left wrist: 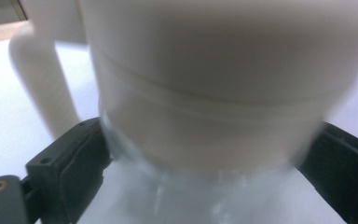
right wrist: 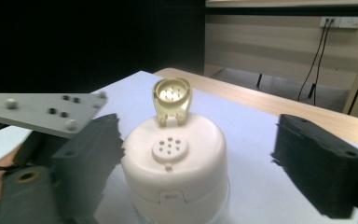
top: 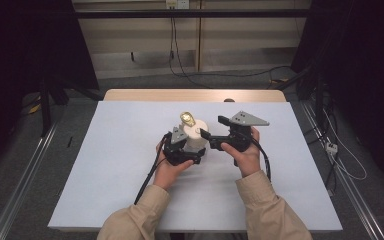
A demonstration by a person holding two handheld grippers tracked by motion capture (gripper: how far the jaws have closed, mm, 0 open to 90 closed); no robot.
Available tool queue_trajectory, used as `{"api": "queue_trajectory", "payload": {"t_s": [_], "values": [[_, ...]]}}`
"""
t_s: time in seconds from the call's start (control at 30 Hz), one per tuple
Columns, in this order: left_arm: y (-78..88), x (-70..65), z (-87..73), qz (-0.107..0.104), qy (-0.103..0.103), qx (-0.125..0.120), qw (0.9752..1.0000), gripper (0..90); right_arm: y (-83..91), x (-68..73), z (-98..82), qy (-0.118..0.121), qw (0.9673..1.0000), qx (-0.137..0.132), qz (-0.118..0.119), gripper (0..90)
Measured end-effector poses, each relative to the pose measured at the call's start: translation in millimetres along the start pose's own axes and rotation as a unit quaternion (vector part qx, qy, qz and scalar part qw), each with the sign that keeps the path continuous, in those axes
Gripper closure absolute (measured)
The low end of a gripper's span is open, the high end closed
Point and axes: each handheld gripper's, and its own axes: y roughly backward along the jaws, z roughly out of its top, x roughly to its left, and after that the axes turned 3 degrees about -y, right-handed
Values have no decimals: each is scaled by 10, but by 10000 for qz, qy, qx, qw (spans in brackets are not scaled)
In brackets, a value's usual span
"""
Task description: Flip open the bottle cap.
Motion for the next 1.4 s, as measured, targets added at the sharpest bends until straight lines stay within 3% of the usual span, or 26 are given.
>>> {"api": "queue_trajectory", "payload": {"t_s": [0.1,0.23,0.3,0.5,0.63,0.87,1.07,1.4], "values": [[142,20,-39,-85,89,-90,9999,50,64,-14,-65,-34,10000,3,-76,110],[344,61,-83,-89,15,-126,9999,44,114,-31,-143,-112,9998,38,-135,74],[420,75,-96,-156,78,-160,9997,45,148,-31,-181,-149,9998,20,-162,66],[664,129,-152,-156,-21,-182,9997,45,261,-27,-281,-84,9996,78,-243,48],[803,184,-222,-239,9,-184,9995,43,348,-43,-370,-17,9994,165,-319,46],[1059,299,-358,-210,88,-220,9995,44,528,-53,-487,73,9988,107,-465,40],[1201,369,-439,-242,173,-261,9992,46,622,-49,-571,203,9982,174,-534,30],[1391,471,-510,-158,176,-372,9990,47,775,-103,-705,143,9980,308,-535,31]]}}
